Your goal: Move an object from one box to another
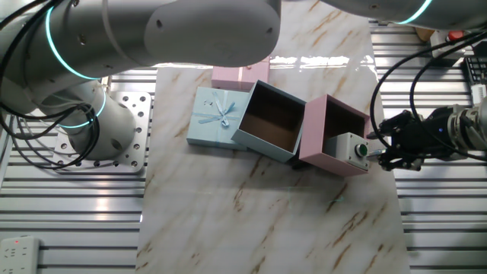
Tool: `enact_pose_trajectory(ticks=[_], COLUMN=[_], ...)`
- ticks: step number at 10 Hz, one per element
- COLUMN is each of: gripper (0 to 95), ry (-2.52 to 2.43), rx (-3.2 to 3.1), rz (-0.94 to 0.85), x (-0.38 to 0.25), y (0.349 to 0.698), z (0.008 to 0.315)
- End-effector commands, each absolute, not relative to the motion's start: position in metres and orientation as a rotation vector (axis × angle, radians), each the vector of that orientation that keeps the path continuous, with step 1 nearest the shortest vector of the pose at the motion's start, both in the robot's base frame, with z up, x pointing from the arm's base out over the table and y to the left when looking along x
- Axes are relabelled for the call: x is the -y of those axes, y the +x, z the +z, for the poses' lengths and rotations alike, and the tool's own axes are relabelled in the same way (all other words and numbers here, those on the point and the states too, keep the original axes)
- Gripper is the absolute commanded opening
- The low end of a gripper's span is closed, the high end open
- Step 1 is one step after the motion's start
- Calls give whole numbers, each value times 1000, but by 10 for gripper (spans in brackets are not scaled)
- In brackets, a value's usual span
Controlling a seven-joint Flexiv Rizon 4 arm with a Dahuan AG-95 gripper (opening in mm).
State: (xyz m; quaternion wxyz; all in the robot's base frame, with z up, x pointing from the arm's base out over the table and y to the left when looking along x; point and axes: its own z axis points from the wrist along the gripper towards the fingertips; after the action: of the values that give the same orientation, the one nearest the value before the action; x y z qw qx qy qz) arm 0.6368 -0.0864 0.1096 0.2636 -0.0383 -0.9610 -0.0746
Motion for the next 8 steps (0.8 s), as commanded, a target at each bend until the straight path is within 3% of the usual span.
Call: enact_pose_trajectory(ticks=[1,8], gripper=[380,380], ry=[-106,-112], rx=[2602,2607], rz=[-203,-194], x=[88,84], y=[635,627], z=[109,110])
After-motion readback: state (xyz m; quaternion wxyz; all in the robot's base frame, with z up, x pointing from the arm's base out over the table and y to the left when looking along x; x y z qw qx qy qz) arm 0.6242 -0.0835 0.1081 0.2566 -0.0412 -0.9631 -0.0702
